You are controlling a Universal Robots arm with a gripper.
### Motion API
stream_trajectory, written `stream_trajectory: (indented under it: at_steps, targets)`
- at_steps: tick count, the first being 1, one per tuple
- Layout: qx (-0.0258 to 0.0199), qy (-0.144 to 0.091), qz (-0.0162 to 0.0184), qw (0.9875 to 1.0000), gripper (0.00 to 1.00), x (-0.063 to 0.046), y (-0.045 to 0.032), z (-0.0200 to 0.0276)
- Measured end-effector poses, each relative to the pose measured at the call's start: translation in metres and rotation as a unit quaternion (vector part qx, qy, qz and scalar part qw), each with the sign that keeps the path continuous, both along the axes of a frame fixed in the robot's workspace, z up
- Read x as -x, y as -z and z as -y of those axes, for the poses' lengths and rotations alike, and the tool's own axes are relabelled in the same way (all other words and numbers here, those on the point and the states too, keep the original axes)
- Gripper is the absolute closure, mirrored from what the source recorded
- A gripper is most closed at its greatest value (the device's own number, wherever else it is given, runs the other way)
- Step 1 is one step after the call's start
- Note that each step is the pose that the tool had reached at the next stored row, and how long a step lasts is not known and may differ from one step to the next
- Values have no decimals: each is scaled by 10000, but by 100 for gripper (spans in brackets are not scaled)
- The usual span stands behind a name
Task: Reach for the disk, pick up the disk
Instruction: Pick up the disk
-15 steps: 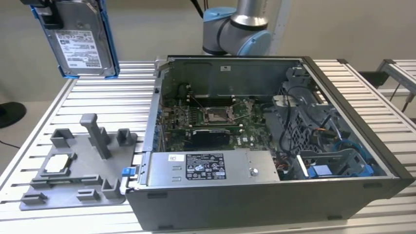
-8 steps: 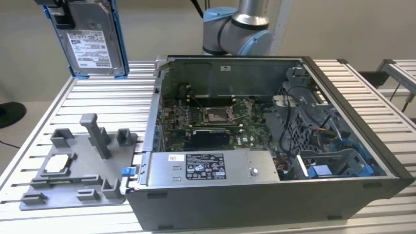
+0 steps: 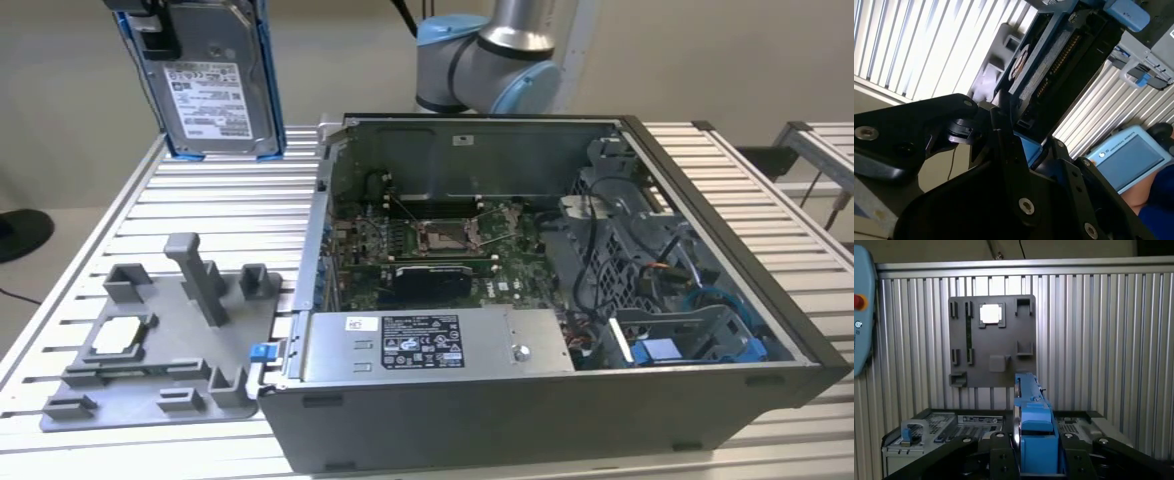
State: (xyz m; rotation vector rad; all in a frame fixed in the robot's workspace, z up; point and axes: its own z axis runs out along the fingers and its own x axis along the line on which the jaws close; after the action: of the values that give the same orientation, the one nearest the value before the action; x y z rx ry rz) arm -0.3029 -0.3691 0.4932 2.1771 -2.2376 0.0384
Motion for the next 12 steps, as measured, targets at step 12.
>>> stream_trajectory:
  at_steps: [12]
  targets:
    - [0, -3, -35, 10000, 100, -324, 0, 0]
